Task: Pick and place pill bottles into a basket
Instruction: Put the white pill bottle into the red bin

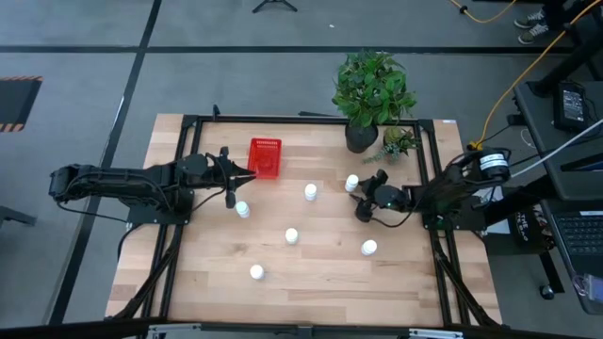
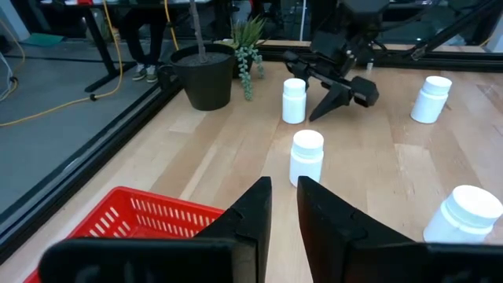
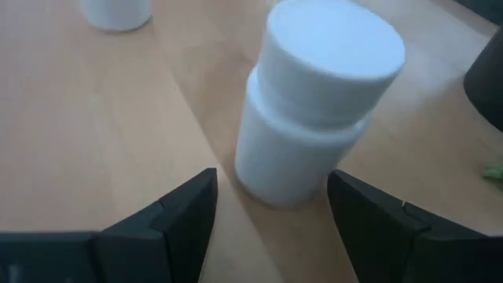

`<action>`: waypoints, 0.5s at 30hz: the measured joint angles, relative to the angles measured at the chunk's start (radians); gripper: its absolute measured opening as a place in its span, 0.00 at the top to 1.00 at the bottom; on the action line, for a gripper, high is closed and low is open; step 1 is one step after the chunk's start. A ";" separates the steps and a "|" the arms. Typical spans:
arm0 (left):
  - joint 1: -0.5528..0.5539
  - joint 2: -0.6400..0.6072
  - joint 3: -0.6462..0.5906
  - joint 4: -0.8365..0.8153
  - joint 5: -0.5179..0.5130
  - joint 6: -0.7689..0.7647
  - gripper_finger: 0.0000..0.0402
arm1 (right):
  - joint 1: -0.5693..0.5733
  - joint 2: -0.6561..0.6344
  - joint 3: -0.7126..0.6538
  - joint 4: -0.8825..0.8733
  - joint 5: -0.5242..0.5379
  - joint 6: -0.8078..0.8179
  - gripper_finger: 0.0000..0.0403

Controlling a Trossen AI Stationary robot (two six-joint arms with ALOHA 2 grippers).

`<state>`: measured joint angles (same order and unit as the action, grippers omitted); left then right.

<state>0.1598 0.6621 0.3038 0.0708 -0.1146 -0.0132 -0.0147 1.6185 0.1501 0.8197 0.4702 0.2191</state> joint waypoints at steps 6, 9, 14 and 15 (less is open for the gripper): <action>0.000 0.000 0.000 0.000 0.000 0.000 0.85 | -0.003 0.056 0.007 0.083 0.004 -0.007 0.39; 0.000 0.000 0.000 0.000 0.000 0.000 0.85 | -0.003 0.067 0.007 0.094 0.008 -0.011 0.39; 0.000 0.000 0.000 0.000 0.000 0.000 0.85 | -0.003 0.078 0.007 0.121 0.010 -0.016 0.39; 0.000 0.000 0.000 0.000 0.000 0.000 0.85 | -0.003 0.078 0.007 0.123 0.011 -0.016 0.39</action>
<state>0.1596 0.6617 0.3035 0.0706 -0.1146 -0.0130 -0.0177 1.6966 0.1566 0.9423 0.4807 0.2031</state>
